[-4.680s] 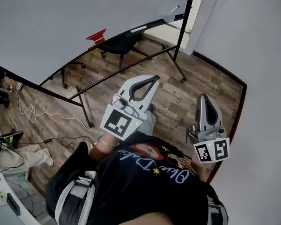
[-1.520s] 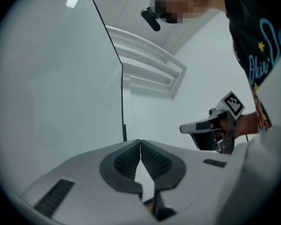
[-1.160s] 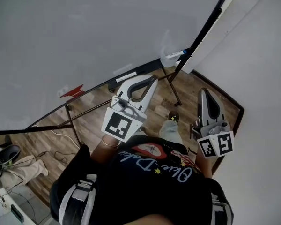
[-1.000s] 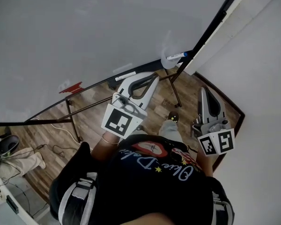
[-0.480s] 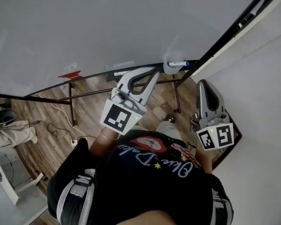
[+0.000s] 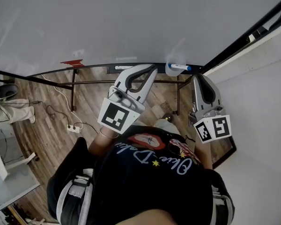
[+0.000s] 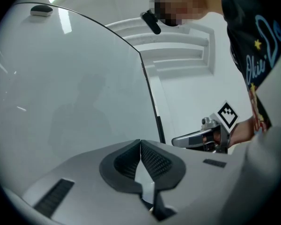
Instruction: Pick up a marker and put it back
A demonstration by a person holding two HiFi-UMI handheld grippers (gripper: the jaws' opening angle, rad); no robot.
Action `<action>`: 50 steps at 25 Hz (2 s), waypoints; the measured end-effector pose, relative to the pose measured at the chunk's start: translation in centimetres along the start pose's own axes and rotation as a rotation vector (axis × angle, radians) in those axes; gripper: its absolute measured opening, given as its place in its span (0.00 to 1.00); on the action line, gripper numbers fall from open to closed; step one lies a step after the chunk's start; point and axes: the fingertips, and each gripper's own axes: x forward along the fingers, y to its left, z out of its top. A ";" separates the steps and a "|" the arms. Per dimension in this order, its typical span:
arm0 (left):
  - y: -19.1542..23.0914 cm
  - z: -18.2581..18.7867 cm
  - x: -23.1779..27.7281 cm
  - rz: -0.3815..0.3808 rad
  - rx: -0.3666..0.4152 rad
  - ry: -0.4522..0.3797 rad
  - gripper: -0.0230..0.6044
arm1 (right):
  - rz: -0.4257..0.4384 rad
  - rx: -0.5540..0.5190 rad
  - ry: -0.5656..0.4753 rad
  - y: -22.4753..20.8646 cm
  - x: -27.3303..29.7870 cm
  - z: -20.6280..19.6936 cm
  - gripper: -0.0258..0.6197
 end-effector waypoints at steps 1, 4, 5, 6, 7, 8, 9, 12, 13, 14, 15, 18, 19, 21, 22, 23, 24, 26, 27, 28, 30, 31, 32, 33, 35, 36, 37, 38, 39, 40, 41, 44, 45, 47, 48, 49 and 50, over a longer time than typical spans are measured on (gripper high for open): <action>0.0 0.0 0.0 0.014 0.001 0.004 0.04 | 0.014 0.000 0.011 -0.2 0.4 -0.3 0.12; 0.1 -0.2 0.1 0.053 -0.001 0.012 0.04 | 0.045 -0.005 0.051 -0.7 1.4 -1.6 0.17; 0.1 -0.2 0.0 0.065 -0.002 0.016 0.04 | 0.054 -0.005 0.064 -0.9 1.7 -2.0 0.19; 0.1 -0.3 0.0 0.077 -0.001 0.020 0.04 | 0.062 -0.005 0.074 -1.0 2.0 -2.5 0.21; 0.1 -0.3 -0.1 0.089 0.003 0.025 0.04 | 0.071 -0.005 0.084 -1.2 2.3 -2.9 0.23; 0.1 -0.4 -0.2 0.102 0.010 0.028 0.04 | 0.079 -0.009 0.096 -1.2 2.6 -3.3 0.24; 0.2 -0.4 -0.3 0.116 0.015 0.031 0.04 | 0.087 -0.015 0.109 -1.3 2.9 -3.7 0.24; 0.1 -0.6 -0.4 0.149 0.012 0.037 0.04 | 0.107 -0.032 0.143 -1.7 3.5 -4.9 0.24; 0.1 -0.7 -0.5 0.159 0.010 0.040 0.04 | 0.112 -0.035 0.152 -1.8 3.7 -5.2 0.24; 0.1 -0.7 -0.6 0.169 0.008 0.043 0.04 | 0.116 -0.037 0.162 -2.0 4.0 -5.6 0.24; 0.1 -0.7 -0.6 0.180 0.008 0.043 0.04 | 0.122 -0.039 0.173 -2.1 4.2 -6.0 0.24; 0.4 -0.6 -1.0 0.215 0.010 0.045 0.04 | 0.143 -0.043 0.198 -2.2 4.9 -6.8 0.24; 0.6 -0.7 -1.1 0.225 0.011 0.047 0.04 | 0.149 -0.044 0.203 -2.2 5.1 -7.0 0.24; 0.8 -0.7 -1.3 0.241 0.015 0.050 0.04 | 0.159 -0.045 0.213 -2.2 5.4 -7.3 0.24; 0.9 -0.7 -1.5 0.248 0.015 0.051 0.04 | 0.164 -0.045 0.219 -2.1 5.5 -7.4 0.24; 1.0 -0.6 -1.6 0.254 0.014 0.053 0.04 | 0.169 -0.046 0.226 -2.1 5.6 -7.6 0.24; 1.2 -0.5 -1.7 0.260 0.014 0.052 0.04 | 0.173 -0.047 0.232 -2.0 5.7 -7.7 0.24; 1.6 -0.3 -2.0 0.268 0.016 0.048 0.04 | 0.171 -0.052 0.243 -1.9 5.8 -7.9 0.23; 1.7 -0.1 -2.2 0.271 0.017 0.045 0.04 | 0.165 -0.054 0.248 -1.9 5.8 -8.0 0.22; 1.9 0.0 -2.3 0.274 0.017 0.043 0.04 | 0.158 -0.055 0.252 -1.9 5.8 -8.1 0.20; 2.1 0.1 -2.5 0.274 0.015 0.041 0.04 | 0.144 -0.057 0.260 -2.0 5.9 -8.2 0.15; 2.3 0.0 -2.5 0.272 0.015 0.042 0.04 | 0.139 -0.060 0.264 -2.0 5.9 -8.3 0.15; 2.3 0.0 -2.5 0.269 0.016 0.042 0.04 | 0.135 -0.065 0.267 -2.1 5.9 -8.3 0.15; 2.4 0.0 -2.5 0.266 0.017 0.041 0.04 | 0.131 -0.072 0.269 -2.1 6.0 -8.2 0.15; 2.5 -0.1 -2.7 0.259 0.013 0.038 0.04 | 0.119 -0.082 0.271 -2.1 6.0 -8.1 0.15; 2.6 -0.1 -2.8 0.257 0.009 0.039 0.04 | 0.114 -0.083 0.269 -2.0 5.9 -8.0 0.15; 2.6 -0.2 -2.9 0.255 0.005 0.039 0.04 | 0.109 -0.083 0.266 -2.0 5.9 -7.8 0.15; 2.7 -0.2 -3.0 0.253 0.004 0.040 0.04 | 0.103 -0.084 0.264 -1.9 5.9 -7.7 0.15; 2.8 -0.3 -3.1 0.251 0.003 0.040 0.04 | 0.096 -0.086 0.261 -1.9 5.8 -7.5 0.15; 2.9 -0.3 -3.3 0.248 0.004 0.040 0.04 | 0.089 -0.087 0.258 -1.9 5.7 -7.3 0.15; 3.0 -0.3 -3.4 0.245 0.005 0.040 0.04 | 0.082 -0.088 0.254 -1.8 5.7 -7.1 0.15; 3.2 -0.2 -3.9 0.237 0.004 0.037 0.04 | 0.064 -0.087 0.232 -1.5 5.3 -6.2 0.15; 3.3 -0.2 -4.0 0.234 0.003 0.035 0.04 | 0.059 -0.087 0.224 -1.4 5.2 -5.8 0.15; 3.3 -0.1 -4.2 0.227 0.000 0.030 0.04 | 0.049 -0.089 0.210 -1.2 5.0 -5.1 0.15; 3.4 0.0 -4.3 0.221 0.000 0.028 0.04 | 0.044 -0.088 0.205 -1.1 4.9 -4.7 0.15; 3.4 0.0 -4.4 0.215 -0.001 0.027 0.04 | 0.041 -0.086 0.199 -0.9 4.7 -4.3 0.15; 3.3 0.0 -4.5 0.209 -0.003 0.029 0.04 | 0.037 -0.081 0.194 -0.7 4.6 -4.0 0.15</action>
